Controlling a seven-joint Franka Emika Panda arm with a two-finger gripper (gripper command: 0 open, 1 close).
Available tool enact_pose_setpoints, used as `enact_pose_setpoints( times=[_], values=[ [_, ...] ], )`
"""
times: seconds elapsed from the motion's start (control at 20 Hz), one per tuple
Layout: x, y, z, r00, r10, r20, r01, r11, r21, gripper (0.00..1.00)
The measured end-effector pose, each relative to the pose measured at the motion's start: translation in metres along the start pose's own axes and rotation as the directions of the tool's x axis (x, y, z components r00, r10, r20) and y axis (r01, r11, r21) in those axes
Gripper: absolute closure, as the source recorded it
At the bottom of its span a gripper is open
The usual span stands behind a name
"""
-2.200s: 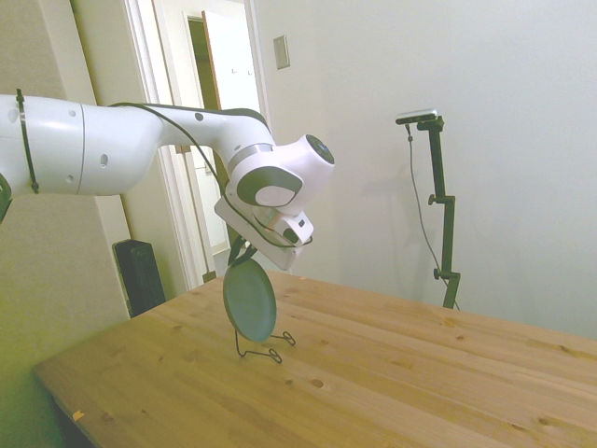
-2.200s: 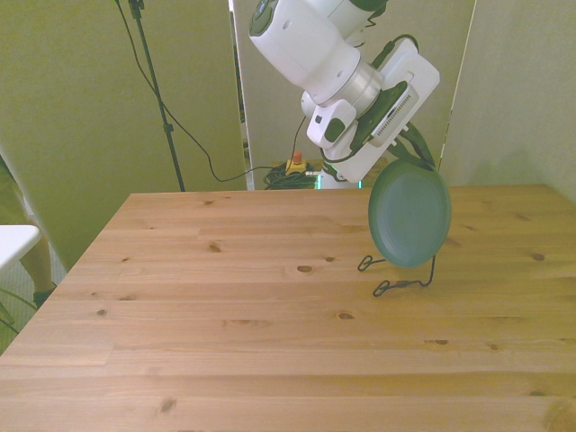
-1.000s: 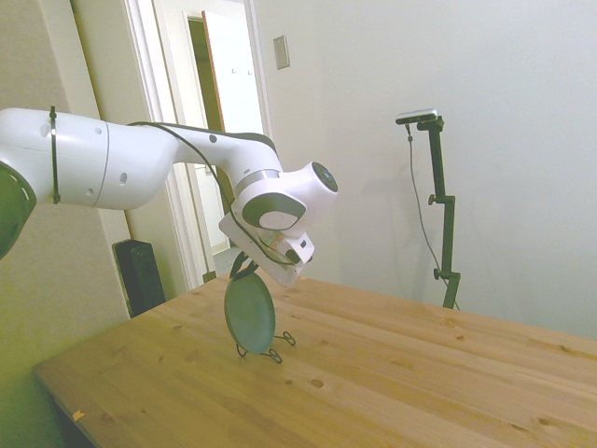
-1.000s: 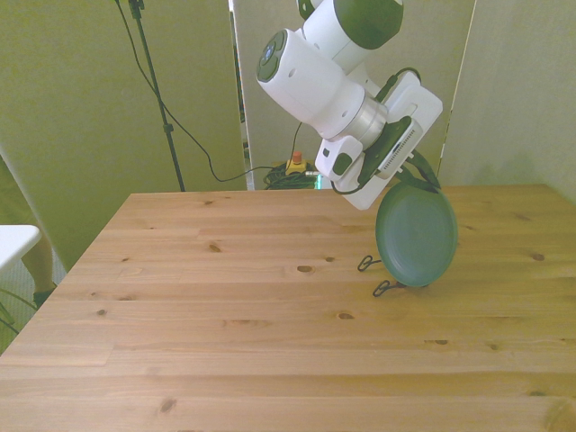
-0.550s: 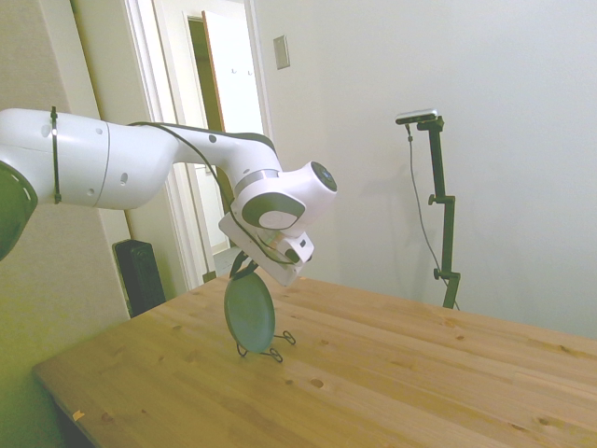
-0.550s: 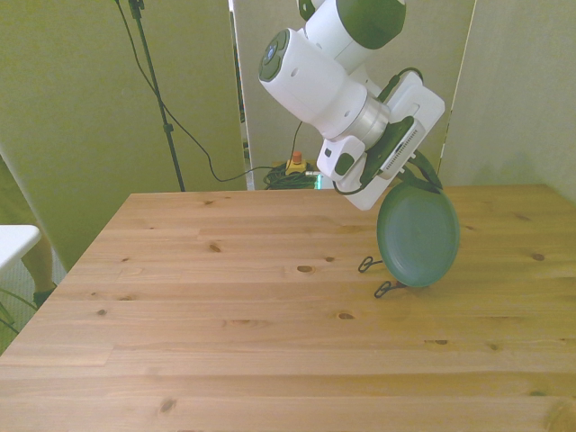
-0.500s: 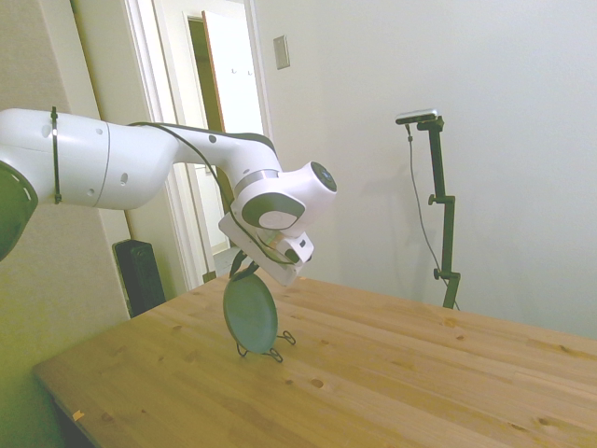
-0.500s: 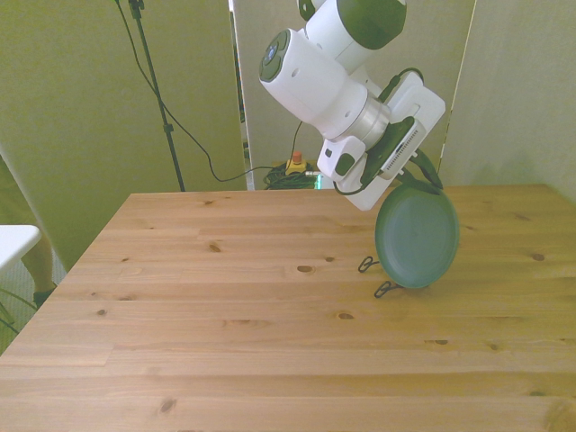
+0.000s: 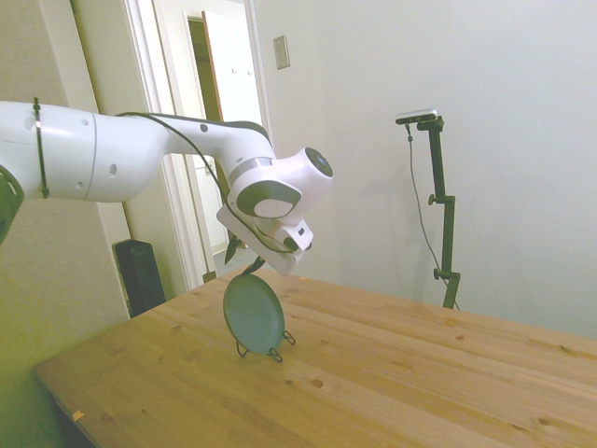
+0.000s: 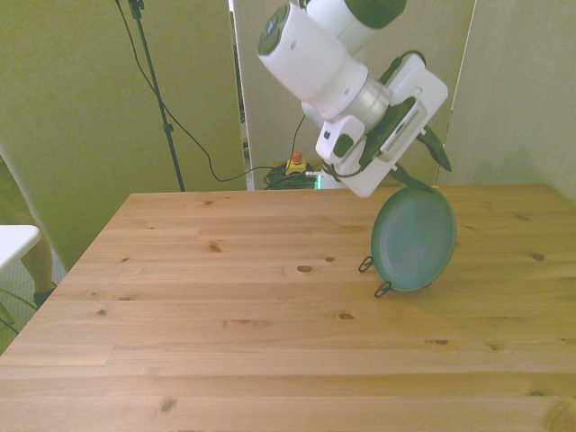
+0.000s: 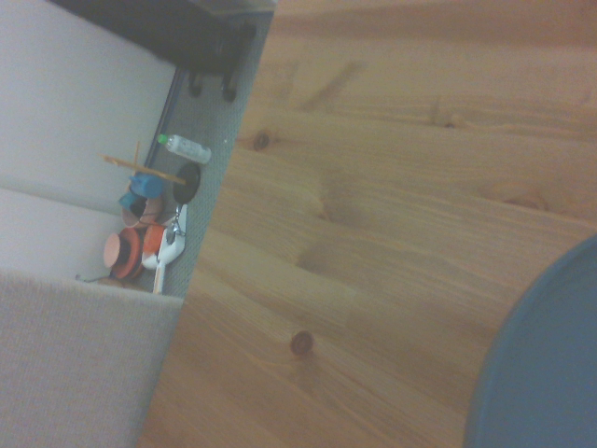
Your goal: Load the plate
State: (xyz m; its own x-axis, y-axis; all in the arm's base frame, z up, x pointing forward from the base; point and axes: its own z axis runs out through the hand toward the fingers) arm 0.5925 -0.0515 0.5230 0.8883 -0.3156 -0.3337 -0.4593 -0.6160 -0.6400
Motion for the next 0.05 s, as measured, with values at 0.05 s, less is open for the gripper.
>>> enact_pose_setpoints(
  times=[0.05],
  values=[
    [-0.0106, -0.0083, -0.0127, 1.0, -0.009, -0.021, 0.009, 1.0, -0.001, 0.0]
  ],
)
